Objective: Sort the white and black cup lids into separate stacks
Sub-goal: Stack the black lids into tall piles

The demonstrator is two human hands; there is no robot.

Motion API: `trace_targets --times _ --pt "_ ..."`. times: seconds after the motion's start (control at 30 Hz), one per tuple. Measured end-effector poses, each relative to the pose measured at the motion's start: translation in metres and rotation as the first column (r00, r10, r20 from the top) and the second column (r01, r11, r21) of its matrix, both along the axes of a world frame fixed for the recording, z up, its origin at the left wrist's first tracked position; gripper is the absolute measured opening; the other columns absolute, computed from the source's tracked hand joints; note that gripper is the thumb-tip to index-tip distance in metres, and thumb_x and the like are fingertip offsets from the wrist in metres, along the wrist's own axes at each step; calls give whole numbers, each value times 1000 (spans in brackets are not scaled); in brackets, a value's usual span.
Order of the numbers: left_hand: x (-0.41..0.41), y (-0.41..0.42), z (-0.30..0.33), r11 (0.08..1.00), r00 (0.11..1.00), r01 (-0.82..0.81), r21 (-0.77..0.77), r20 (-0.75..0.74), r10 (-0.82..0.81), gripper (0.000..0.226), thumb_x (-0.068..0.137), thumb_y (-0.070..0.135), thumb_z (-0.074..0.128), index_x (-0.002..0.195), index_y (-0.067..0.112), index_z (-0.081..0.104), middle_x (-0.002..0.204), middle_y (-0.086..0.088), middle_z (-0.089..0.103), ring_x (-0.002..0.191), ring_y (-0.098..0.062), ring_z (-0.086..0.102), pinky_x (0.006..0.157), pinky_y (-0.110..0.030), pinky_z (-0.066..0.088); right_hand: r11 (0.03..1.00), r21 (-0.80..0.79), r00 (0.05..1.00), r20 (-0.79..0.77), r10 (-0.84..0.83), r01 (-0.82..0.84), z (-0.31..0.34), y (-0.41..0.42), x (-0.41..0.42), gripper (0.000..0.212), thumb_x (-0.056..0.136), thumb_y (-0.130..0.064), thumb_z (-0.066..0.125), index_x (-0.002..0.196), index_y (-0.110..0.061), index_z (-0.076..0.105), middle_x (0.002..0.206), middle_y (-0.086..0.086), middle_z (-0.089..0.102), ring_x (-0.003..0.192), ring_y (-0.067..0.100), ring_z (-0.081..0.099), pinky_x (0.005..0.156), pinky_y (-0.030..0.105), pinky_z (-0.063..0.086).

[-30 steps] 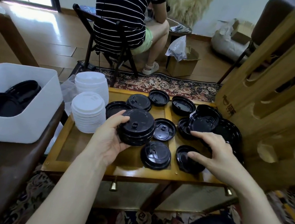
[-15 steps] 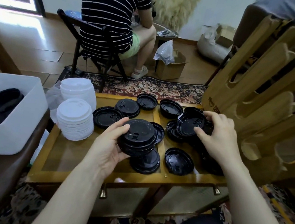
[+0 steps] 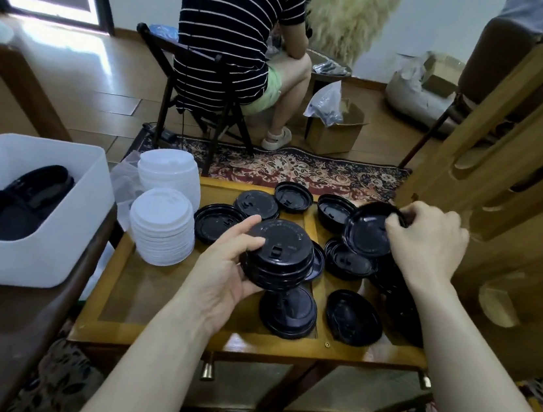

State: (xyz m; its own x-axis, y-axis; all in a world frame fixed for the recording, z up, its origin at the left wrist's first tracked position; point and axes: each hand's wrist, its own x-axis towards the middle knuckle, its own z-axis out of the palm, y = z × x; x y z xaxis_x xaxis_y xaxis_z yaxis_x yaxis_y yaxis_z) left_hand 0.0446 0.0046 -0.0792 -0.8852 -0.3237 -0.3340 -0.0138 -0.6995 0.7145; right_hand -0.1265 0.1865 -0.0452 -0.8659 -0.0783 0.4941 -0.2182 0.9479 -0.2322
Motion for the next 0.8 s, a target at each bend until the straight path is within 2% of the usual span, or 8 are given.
trace_targets --times 0.13,0.23,0.33,0.43,0.5,0.63,0.73,0.8 --pt "-1 -1 0 1000 1000 7 -16 -30 -7 49 88 5 58 134 23 59 109 -5 76 108 -26 69 80 -44 59 911 -282 932 -286 221 -303 14 -26 30 17 92 -25 59 98 -12 68 86 7 68 81 28 61 77 47 50" --pt "0 -1 1 999 999 11 -36 -42 -13 56 81 9 62 135 22 58 105 -2 77 101 -22 72 75 -41 59 770 -297 798 -434 417 -564 5 -45 55 15 94 -21 59 101 -12 68 87 2 70 77 18 62 73 39 51" --pt "2 -3 0 998 1000 3 -59 -10 -3 50 89 8 60 137 23 58 112 -5 75 102 -22 71 72 -39 59 641 -341 707 -518 483 -688 -14 -54 69 14 94 -14 62 103 -7 71 92 2 72 79 16 66 71 36 53" --pt "5 -8 -4 997 998 39 -70 53 -35 44 91 8 59 133 22 62 113 -7 74 105 -24 69 68 -37 59 484 -519 709 -530 464 -705 -18 -58 70 11 93 -10 63 102 -5 69 93 -6 68 81 10 65 71 34 55" --pt "7 -10 -3 990 992 121 -79 51 -117 44 89 11 60 131 22 64 119 -8 72 109 -24 67 71 -37 60 407 -551 683 -542 490 -729 -18 -57 66 11 92 -1 62 101 -5 66 98 -5 67 90 10 66 79 32 56" --pt "7 -11 2 995 997 83 -49 -4 -83 54 75 16 65 129 22 65 124 -8 70 109 -25 67 77 -40 60 275 -533 539 -440 718 -800 -27 -52 67 29 83 13 66 99 -11 64 113 6 69 111 19 66 94 38 54" --pt "6 -14 4 1000 999 -29 -4 -33 29 47 85 12 61 131 19 62 119 -8 72 110 -27 68 75 -42 61 191 -576 426 -306 852 -795 -32 -51 72 28 81 5 72 95 -16 61 120 4 67 118 18 62 100 43 50" --pt "7 -15 5 998 997 -60 16 -49 61 39 93 10 55 130 19 62 113 -7 75 103 -25 71 70 -40 61 203 -580 404 -242 882 -789 -32 -50 72 23 81 -13 76 97 -17 60 124 1 66 121 17 60 108 46 42"
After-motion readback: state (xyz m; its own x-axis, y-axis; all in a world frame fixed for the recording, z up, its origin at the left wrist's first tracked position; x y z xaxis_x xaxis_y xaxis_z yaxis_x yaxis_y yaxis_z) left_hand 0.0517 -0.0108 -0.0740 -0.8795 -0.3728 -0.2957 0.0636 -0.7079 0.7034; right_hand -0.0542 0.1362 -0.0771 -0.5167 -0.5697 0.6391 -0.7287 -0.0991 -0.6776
